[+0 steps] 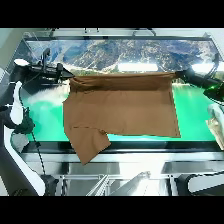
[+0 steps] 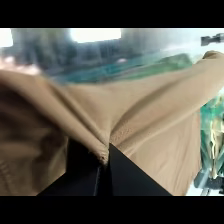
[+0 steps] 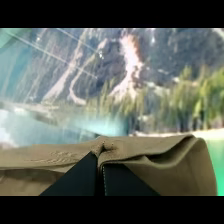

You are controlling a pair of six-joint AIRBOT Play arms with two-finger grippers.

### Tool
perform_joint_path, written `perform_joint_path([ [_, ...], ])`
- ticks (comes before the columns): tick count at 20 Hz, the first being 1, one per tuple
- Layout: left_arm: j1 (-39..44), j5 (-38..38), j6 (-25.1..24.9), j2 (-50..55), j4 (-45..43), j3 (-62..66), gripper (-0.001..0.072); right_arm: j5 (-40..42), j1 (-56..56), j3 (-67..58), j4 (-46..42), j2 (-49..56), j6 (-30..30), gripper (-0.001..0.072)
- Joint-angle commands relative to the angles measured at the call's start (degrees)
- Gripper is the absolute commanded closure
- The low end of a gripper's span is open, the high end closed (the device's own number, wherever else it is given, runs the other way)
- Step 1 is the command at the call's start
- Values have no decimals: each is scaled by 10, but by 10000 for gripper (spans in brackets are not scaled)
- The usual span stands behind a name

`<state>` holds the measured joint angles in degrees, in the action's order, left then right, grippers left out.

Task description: Fold the shirts.

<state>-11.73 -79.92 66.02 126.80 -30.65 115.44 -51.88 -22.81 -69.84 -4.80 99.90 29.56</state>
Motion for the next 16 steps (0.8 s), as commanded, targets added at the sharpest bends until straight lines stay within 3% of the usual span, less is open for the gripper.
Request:
perform_joint_path([
  [1,5,18,-6,10,-8,-31,689,-28,0,-12,-63,52,39,692],
  [5,15,-28,28,10,-103,-31,690,-58,0,-12,-172,75,100,691],
  [9,22,-56,40,10,-128,-31,686,-80,-3,-12,-184,75,110,682],
  [10,22,-67,40,10,-129,-29,674,-90,-4,-13,-184,74,110,534],
  [11,20,-80,45,10,-129,-22,486,-101,-7,-13,-184,71,110,420],
  [12,14,-96,57,10,-129,-9,411,-113,-11,-13,-184,66,111,420],
  [16,-15,-175,95,-18,-129,37,411,-165,-64,-13,-247,5,176,419],
])
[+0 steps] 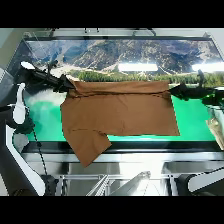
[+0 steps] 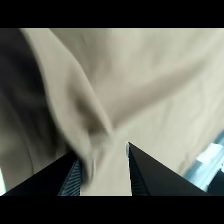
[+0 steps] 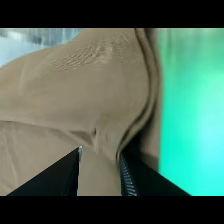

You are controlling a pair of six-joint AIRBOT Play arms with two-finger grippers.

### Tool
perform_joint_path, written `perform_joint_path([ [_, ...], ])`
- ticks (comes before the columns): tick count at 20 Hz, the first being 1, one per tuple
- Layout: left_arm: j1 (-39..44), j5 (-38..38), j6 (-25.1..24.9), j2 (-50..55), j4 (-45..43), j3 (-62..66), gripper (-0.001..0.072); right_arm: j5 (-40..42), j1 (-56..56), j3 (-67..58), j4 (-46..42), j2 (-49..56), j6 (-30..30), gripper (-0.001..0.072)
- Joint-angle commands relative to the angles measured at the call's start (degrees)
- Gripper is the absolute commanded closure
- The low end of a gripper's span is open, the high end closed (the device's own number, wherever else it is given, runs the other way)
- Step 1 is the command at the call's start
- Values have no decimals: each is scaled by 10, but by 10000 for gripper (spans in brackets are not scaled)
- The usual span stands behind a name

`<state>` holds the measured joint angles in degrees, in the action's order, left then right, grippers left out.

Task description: Fold the shirts.

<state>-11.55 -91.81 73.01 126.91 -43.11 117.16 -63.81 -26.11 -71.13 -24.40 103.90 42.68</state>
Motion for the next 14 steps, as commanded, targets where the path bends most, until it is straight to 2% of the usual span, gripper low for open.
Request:
perform_joint_path([
  [1,-27,-57,25,-45,-6,-3,411,-75,-49,0,-98,-56,65,419],
  [3,-52,-63,24,-98,-42,-66,411,-134,-76,13,-203,-94,104,419],
  [5,-75,-60,12,-158,-66,-165,411,-150,-94,66,-264,-136,109,418],
  [9,-112,4,-37,-299,-65,-410,410,-106,-101,204,-278,-166,92,404],
  [14,-160,18,-38,-423,-69,-610,410,-114,-47,240,-268,-127,83,405],
])
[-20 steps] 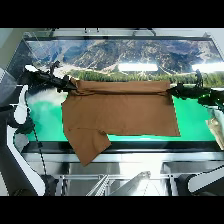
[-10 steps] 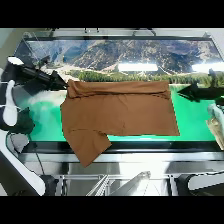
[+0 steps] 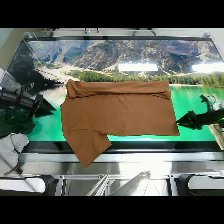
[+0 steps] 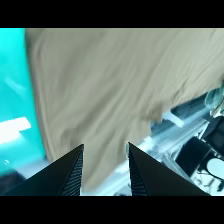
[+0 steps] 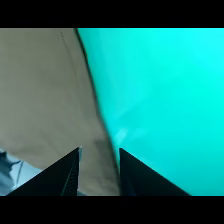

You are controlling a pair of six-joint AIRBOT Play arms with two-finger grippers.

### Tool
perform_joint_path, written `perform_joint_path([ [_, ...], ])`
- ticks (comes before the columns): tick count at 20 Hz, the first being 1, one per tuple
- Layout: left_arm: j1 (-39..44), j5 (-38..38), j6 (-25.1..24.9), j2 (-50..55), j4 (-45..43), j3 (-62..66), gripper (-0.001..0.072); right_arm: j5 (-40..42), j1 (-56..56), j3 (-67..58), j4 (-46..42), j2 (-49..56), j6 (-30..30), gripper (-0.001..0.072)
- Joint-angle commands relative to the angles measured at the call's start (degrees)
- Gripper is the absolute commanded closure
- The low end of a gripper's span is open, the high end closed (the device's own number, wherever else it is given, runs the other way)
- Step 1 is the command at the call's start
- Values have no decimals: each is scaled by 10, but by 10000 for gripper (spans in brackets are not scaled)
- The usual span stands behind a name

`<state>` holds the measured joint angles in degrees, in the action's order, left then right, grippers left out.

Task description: Fold the shirts.

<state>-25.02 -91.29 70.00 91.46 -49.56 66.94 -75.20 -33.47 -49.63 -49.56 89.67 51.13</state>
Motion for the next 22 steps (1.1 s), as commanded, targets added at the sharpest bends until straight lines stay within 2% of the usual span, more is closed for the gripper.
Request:
perform_joint_path([
  [1,-33,14,-7,-87,-5,-133,410,2,41,24,-16,21,-1,406],
  [3,-45,26,-4,-123,-5,-181,410,14,76,24,-14,29,-2,409],
  [4,-46,37,1,-138,-5,-203,410,23,90,24,-14,30,-3,436],
  [6,-44,63,6,-166,-4,-249,410,29,109,21,-12,30,-11,665],
  [7,-38,75,13,-178,-4,-273,410,29,108,20,-5,30,-14,690],
  [11,23,130,21,-194,-3,-351,406,28,107,19,3,30,-19,691],
  [12,44,141,21,-190,-4,-362,295,26,108,19,5,30,-19,691],
  [13,66,152,21,-181,-3,-367,1,24,107,19,8,30,-19,691],
  [17,121,168,26,-132,-4,-371,24,11,107,19,9,28,-21,690],
  [19,147,206,30,-109,9,-371,25,8,107,19,10,27,-24,691],
  [20,162,218,21,-101,34,-371,158,4,107,19,9,26,-24,691],
  [21,174,226,-7,-94,68,-371,260,-1,107,19,7,24,-25,691],
  [22,181,221,-30,-90,95,-369,404,-3,105,19,1,20,-25,691],
])
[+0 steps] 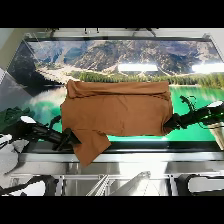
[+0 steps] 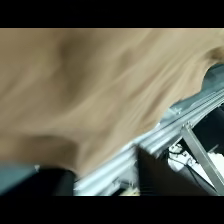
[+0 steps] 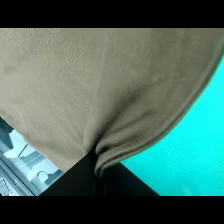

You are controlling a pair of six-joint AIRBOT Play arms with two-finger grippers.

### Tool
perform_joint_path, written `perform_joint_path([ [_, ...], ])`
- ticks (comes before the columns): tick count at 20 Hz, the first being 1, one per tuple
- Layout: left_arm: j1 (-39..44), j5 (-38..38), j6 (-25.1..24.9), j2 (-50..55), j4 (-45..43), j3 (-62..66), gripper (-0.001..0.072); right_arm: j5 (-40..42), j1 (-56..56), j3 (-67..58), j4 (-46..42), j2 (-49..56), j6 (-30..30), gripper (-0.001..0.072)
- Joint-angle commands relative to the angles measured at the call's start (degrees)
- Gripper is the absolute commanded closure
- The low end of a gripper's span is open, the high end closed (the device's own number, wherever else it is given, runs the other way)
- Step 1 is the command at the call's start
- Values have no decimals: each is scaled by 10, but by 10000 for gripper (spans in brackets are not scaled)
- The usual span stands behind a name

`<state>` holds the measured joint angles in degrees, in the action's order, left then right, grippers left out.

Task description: Fold the shirts.

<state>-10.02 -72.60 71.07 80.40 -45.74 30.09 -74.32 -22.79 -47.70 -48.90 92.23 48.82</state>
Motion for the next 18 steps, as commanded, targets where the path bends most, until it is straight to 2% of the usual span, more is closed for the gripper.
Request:
perform_joint_path([
  [1,33,24,-61,21,70,3,613,-12,-7,-1,-11,-10,-1,691],
  [2,32,15,-65,16,63,8,685,-12,-17,-1,-12,-16,1,691],
  [7,-25,-31,-65,-25,47,8,683,-38,-90,0,-10,-26,1,691],
  [11,-62,-42,-68,-52,48,8,683,-53,-103,-1,2,-26,0,691],
  [13,-75,-62,-88,-63,73,9,683,-69,-103,-1,39,-26,-4,691],
  [16,-92,-119,-158,-83,192,17,683,-119,-103,-12,141,-26,-35,691],
  [18,-91,-129,-162,-89,218,61,683,-137,-103,-41,211,-26,-40,690],
])
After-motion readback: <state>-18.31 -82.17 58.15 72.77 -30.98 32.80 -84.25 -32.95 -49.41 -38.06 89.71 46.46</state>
